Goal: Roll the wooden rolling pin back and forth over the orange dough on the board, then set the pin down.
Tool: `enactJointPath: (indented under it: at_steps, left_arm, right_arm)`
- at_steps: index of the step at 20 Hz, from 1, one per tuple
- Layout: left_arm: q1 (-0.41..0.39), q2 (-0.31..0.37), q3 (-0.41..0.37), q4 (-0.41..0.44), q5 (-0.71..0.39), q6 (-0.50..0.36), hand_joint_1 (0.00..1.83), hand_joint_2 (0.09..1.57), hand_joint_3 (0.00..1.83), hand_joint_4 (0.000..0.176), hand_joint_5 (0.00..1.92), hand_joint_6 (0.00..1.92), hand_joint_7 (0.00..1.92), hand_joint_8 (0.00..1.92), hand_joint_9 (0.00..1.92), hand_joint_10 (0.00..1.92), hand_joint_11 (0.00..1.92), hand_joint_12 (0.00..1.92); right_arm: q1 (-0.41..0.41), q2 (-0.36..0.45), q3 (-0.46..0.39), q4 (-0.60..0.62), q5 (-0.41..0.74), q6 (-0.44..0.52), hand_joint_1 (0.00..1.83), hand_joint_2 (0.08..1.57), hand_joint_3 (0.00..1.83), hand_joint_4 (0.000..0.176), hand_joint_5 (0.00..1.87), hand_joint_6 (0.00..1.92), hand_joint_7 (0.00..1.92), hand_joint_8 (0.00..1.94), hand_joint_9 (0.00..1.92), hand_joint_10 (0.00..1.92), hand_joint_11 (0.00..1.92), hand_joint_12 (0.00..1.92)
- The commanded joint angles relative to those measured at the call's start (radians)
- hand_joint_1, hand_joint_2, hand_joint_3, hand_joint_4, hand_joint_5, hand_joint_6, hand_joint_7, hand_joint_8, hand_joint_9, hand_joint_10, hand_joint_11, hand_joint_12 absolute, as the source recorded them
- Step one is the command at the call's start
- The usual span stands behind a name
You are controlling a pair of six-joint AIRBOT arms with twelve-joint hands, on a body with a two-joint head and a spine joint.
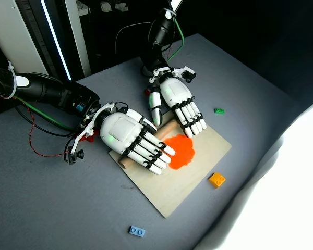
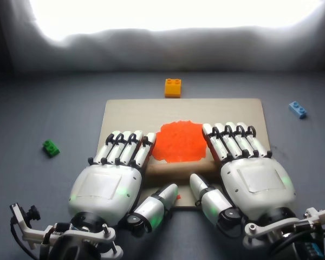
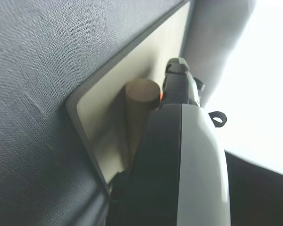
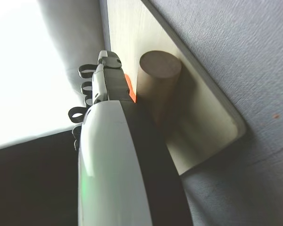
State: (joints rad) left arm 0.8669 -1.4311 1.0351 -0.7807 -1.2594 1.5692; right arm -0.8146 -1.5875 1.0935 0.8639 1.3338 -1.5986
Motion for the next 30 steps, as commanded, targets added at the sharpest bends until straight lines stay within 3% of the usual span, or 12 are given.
enactJointPath:
  at_steps: [1,30]
  left_arm:
    - [-0.003,-0.004,0.007,0.061,-0.093,0.000,0.00,1.36,0.00,0.000,0.00,0.00,0.00,0.00,0.00,0.00,0.00,0.00]
    - [-0.043,-0.024,0.111,0.061,-0.029,-0.004,0.00,1.37,0.00,0.000,0.00,0.00,0.00,0.00,0.00,0.00,0.00,0.00]
  right_arm:
    - [0.008,0.001,0.002,-0.075,0.091,0.000,0.00,1.44,0.02,0.000,0.00,0.00,0.00,0.00,0.00,0.00,0.00,0.00]
    - [0.030,-0.003,0.045,-0.041,0.040,0.022,0.00,1.48,0.02,0.000,0.00,0.00,0.00,0.00,0.00,0.00,0.00,0.00]
